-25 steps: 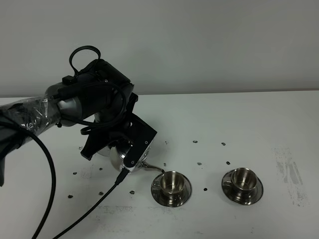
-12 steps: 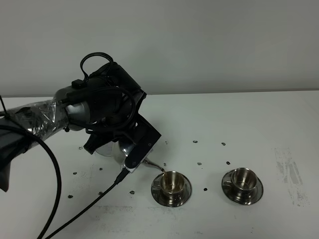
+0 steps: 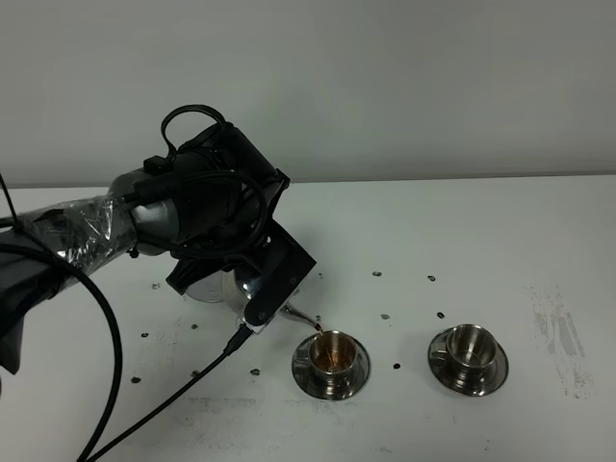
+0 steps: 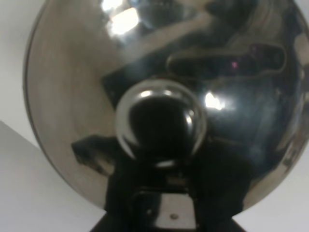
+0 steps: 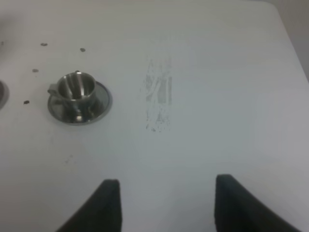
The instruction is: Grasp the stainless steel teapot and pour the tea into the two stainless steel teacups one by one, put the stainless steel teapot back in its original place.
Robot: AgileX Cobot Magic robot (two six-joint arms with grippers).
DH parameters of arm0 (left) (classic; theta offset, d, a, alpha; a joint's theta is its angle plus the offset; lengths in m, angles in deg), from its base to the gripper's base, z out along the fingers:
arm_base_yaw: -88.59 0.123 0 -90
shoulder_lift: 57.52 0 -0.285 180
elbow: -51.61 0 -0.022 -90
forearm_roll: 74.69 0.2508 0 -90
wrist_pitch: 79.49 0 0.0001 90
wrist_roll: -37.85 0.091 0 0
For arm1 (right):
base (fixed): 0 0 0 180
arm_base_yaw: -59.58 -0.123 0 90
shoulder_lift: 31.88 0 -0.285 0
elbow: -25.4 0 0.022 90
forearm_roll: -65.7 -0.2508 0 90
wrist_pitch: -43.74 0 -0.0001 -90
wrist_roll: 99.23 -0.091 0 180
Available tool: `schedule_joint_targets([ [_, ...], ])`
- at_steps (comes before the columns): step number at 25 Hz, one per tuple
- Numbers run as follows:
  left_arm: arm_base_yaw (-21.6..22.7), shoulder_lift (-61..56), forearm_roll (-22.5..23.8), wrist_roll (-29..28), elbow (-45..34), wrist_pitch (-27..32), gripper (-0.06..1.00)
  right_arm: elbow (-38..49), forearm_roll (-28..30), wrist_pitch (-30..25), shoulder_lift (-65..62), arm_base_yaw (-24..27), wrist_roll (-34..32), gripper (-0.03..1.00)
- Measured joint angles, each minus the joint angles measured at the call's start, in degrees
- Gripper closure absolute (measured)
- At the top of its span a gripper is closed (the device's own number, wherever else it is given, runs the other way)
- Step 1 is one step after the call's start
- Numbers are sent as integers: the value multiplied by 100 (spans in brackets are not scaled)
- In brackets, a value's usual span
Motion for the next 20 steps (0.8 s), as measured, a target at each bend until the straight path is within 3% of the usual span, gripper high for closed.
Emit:
schedule_joint_targets([
  [20, -219, 169, 625, -5, 0, -211, 70, 0, 0, 0, 0, 0, 0, 51],
])
